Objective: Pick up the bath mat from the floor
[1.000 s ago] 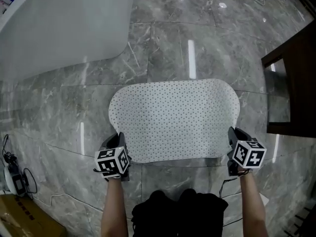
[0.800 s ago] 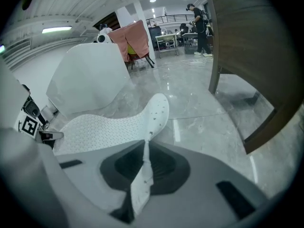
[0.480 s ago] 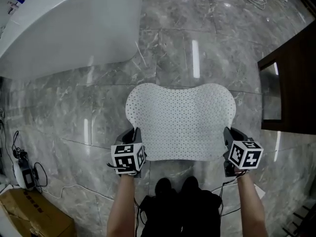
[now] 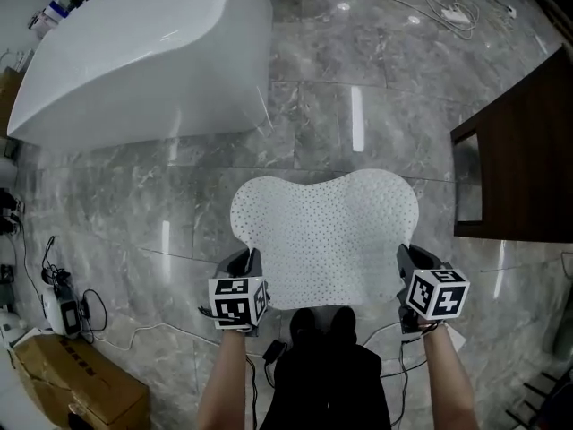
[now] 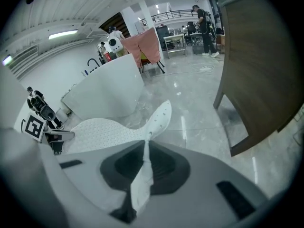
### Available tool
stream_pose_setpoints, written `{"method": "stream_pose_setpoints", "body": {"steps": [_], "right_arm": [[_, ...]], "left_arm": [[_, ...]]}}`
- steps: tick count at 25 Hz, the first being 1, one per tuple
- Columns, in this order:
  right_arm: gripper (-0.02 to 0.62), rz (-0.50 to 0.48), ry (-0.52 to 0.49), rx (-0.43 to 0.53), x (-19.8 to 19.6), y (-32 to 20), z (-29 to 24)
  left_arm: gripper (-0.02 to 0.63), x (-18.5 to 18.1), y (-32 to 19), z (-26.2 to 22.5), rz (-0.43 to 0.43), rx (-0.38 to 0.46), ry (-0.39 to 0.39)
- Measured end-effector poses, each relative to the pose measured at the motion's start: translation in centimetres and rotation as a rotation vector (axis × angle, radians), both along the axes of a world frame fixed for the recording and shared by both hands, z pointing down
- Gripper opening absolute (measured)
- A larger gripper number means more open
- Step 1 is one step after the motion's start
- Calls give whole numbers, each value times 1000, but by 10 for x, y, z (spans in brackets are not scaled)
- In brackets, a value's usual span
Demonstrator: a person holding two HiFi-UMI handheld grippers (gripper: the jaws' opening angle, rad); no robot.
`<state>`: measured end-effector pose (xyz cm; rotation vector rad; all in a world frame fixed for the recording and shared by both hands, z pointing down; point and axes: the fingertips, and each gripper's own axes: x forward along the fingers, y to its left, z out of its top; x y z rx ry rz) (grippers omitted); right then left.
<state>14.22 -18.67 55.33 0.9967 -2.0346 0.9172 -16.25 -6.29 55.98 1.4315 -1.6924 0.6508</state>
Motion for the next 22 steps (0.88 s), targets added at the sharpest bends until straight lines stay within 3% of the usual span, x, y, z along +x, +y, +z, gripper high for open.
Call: {"method": "stream_pose_setpoints", "body": {"steps": [12,22], "right_arm": [[25,19,-45,53,-6,11,-199],[25,39,-99,137,1,14,-316]], "left_arm": [[17,-14,-1,-213,-3,87,-16],[17,-6,-2,-331,7,175,-26]]}}
